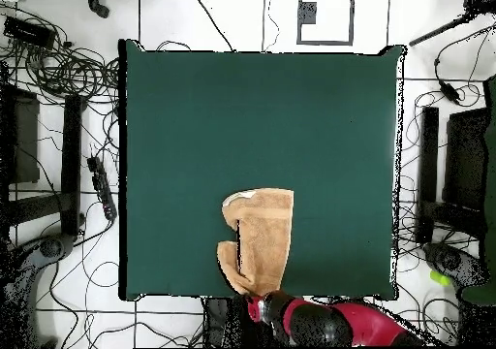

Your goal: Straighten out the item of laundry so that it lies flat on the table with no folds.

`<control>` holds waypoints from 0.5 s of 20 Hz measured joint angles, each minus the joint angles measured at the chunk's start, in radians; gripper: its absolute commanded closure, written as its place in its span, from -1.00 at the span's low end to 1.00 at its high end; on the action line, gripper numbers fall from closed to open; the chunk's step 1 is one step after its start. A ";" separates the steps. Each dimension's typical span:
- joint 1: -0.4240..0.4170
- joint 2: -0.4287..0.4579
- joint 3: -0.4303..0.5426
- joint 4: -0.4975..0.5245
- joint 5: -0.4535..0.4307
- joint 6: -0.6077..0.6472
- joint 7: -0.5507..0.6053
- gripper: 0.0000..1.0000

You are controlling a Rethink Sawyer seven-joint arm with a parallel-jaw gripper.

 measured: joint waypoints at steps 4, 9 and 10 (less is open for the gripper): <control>-0.013 0.017 0.012 -0.002 -0.007 0.000 0.000 -1.00; -0.023 0.037 0.019 -0.005 -0.019 0.001 0.000 -1.00; -0.023 0.041 0.021 -0.006 -0.020 0.001 0.000 -1.00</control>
